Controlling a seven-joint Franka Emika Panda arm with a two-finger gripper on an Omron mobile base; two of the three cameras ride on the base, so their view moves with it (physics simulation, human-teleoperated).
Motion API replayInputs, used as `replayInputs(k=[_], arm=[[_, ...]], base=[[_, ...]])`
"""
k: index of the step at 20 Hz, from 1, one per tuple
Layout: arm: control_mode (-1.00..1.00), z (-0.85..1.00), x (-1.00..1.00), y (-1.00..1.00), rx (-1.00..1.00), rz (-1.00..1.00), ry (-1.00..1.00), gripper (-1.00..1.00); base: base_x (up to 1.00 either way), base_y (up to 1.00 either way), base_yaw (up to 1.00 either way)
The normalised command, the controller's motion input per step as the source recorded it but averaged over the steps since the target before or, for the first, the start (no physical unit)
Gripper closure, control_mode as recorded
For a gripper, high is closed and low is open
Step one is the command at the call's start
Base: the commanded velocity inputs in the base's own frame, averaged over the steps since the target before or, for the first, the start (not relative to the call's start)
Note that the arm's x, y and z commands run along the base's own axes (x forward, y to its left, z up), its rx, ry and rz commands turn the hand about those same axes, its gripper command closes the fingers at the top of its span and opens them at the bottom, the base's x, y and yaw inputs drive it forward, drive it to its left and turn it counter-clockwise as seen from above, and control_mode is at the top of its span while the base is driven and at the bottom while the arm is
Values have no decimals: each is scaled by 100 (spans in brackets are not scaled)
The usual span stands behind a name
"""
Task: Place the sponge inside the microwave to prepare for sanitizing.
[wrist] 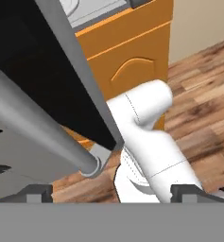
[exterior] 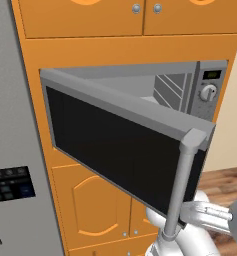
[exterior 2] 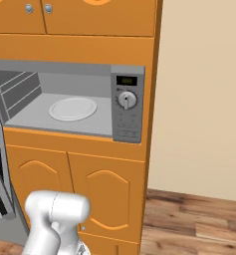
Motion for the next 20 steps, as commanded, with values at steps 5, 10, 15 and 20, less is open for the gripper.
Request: replayInputs(k=[5,10,15,20], arm=[[-100,15,-17,-46,-17,40,17,-100],[-100,-5,5,-85,10,17,2,-100],[-100,-4,10,-60,18,13,-10,-100],[-100,-1,56,-44,34,23,2,-100]], base=[[0,0,0],[0,0,0],[0,0,0],[0,0,0]])
